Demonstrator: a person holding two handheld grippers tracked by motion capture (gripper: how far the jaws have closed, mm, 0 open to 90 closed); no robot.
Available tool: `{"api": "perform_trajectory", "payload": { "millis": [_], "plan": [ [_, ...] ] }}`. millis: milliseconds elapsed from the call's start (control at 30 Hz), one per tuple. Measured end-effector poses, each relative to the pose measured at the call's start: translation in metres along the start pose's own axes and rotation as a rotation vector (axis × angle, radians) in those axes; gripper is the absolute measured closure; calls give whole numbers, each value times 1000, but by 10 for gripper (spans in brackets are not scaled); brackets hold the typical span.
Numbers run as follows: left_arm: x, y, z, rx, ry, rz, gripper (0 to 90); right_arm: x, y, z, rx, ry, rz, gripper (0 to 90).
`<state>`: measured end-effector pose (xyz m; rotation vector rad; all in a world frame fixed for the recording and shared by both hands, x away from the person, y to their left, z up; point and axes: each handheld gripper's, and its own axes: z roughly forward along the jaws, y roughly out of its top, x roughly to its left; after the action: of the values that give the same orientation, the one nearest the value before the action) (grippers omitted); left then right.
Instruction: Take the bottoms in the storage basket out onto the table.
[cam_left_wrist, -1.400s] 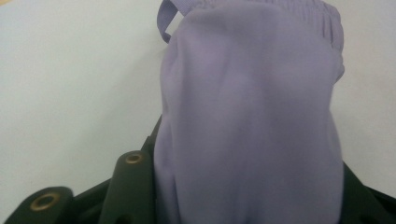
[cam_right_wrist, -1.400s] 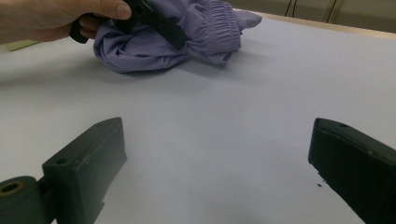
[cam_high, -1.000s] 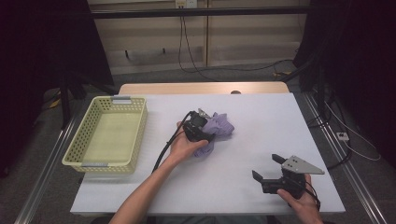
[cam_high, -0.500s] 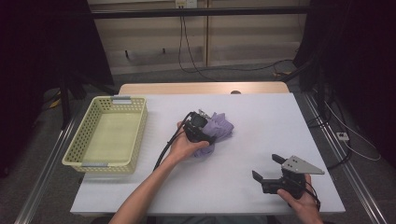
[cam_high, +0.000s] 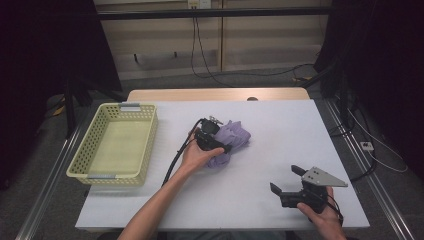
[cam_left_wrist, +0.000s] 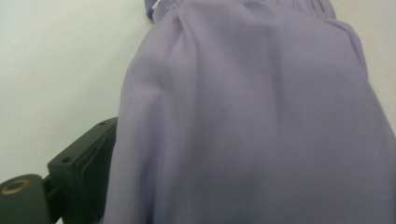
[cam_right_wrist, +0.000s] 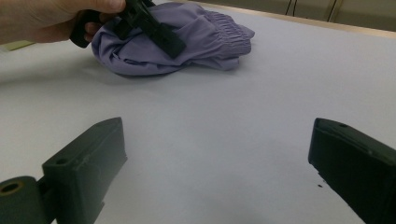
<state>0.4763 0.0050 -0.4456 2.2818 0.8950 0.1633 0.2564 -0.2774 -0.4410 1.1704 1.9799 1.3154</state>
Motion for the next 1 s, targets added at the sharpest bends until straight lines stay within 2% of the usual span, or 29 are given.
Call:
{"api": "perform_trajectory", "payload": {
  "millis": [67, 100, 133, 233, 333, 467, 600, 733, 767, 800, 967, 1000],
  "plan": [
    [-1, 1, -2, -19, -1, 0, 61, 0, 0, 0, 0, -1, -3, 40],
    [-2, 2, -5, -52, -10, 4, 60, 0, -1, -1, -1, -4, 4, 40],
    [-2, 2, -5, -52, -10, 4, 59, 0, -1, -1, -1, -4, 4, 40],
    [-3, 3, -10, -101, -18, 32, 61, -1, -1, -2, -2, -3, 5, 40],
    [-4, 2, -13, -129, -15, 42, 61, -1, -1, -1, -1, -3, 6, 40],
    [-4, 3, -14, -134, -18, 46, 61, -2, -1, -1, -1, -3, 11, 40],
    [-7, 3, -17, -157, -19, 73, 61, -5, -2, 0, -3, 1, 19, 39],
    [-9, 2, -21, -183, -26, 74, 61, -5, -1, 1, -1, 3, 17, 39],
    [-9, 2, -23, -185, -22, 76, 59, -5, -1, 1, 0, 7, 19, 39],
    [-11, 3, -25, -189, 2, 89, 59, -5, -1, 2, 0, 7, 19, 39],
    [-13, 4, -31, -201, -24, 97, 59, -5, -1, 2, 0, 6, 21, 39],
    [-14, 4, -33, -216, -29, 97, 59, -5, -1, 2, 0, 6, 18, 39]
  ]
}}
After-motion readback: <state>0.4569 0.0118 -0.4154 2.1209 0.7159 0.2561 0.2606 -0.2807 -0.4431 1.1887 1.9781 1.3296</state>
